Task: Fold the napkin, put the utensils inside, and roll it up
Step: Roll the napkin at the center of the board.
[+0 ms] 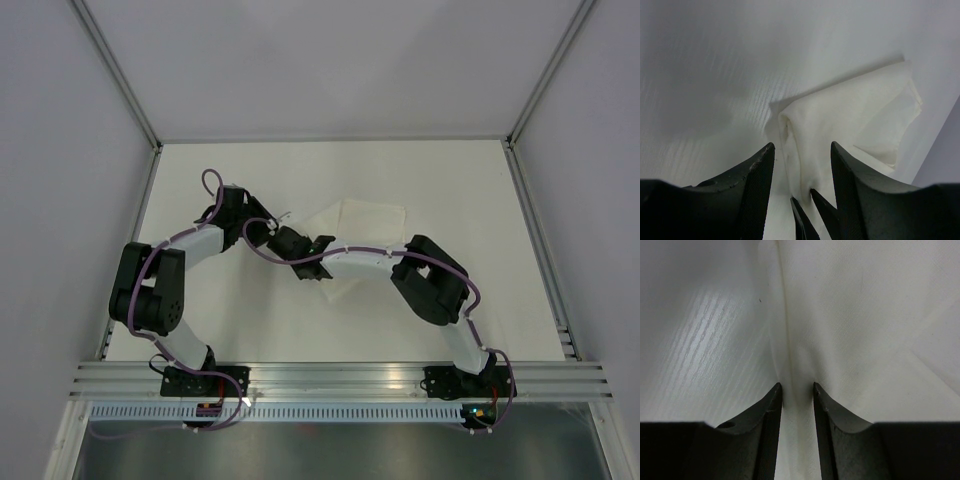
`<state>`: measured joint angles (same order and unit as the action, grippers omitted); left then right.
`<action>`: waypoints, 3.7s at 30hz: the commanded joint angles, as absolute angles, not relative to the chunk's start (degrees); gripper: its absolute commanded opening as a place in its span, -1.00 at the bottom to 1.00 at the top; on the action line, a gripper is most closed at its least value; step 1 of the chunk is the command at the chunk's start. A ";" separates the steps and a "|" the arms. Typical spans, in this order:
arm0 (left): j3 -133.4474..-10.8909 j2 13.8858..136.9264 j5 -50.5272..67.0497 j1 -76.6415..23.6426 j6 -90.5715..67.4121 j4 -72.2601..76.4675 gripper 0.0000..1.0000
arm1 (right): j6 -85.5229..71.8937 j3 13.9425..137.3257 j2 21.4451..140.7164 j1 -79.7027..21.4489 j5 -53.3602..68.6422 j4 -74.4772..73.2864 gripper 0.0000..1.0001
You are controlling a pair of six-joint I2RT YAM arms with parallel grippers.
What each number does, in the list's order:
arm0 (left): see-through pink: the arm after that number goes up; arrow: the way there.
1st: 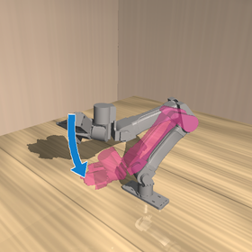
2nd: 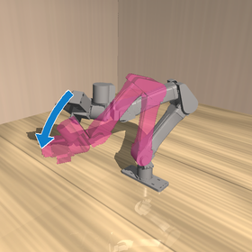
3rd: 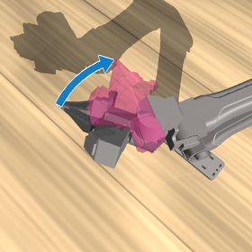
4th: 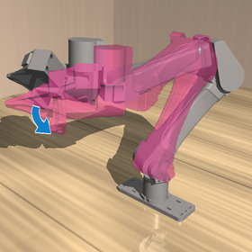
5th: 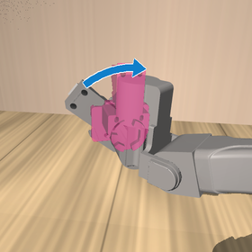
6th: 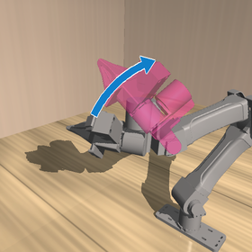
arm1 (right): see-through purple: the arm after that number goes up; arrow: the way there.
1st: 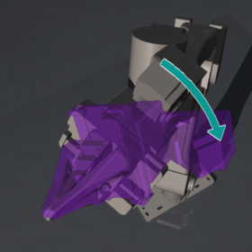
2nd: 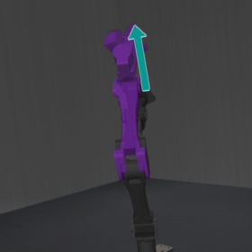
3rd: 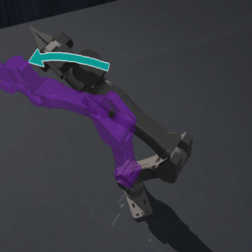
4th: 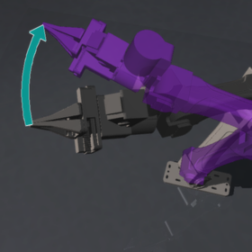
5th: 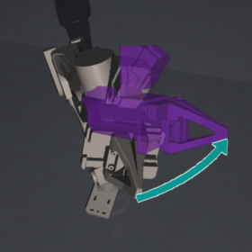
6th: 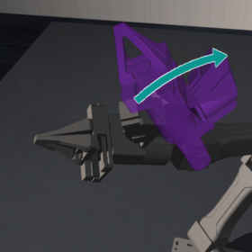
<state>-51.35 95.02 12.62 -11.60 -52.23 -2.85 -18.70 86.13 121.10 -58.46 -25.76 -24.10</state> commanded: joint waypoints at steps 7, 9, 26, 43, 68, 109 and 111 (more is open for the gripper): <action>-52.91 95.80 14.33 -11.16 -52.21 -2.02 0.08 | -19.78 84.55 120.50 -57.57 -21.71 -23.12 -0.26; -53.00 95.89 14.33 -11.25 -52.29 -2.02 0.08 | -19.69 84.20 120.67 -57.48 -21.36 -23.12 -0.26; -53.26 96.59 14.85 -11.25 -52.56 -2.02 0.07 | -21.01 80.24 123.57 -56.25 -16.08 -21.45 -0.63; -52.91 96.24 15.56 -11.42 -51.86 -1.93 0.06 | -25.22 74.80 121.20 -50.36 -1.59 -14.94 -0.98; -44.92 92.72 14.77 -18.19 -52.91 -1.23 0.23 | -28.92 70.22 121.20 -43.77 13.01 -8.00 -0.99; -48.69 99.49 0.26 -23.47 -61.70 -6.41 -0.74 | -29.53 68.03 121.99 -42.19 16.35 -4.13 -0.99; -48.87 99.40 0.70 -23.47 -61.35 -6.50 -0.84 | -29.53 68.03 121.99 -42.19 16.09 -4.13 -0.99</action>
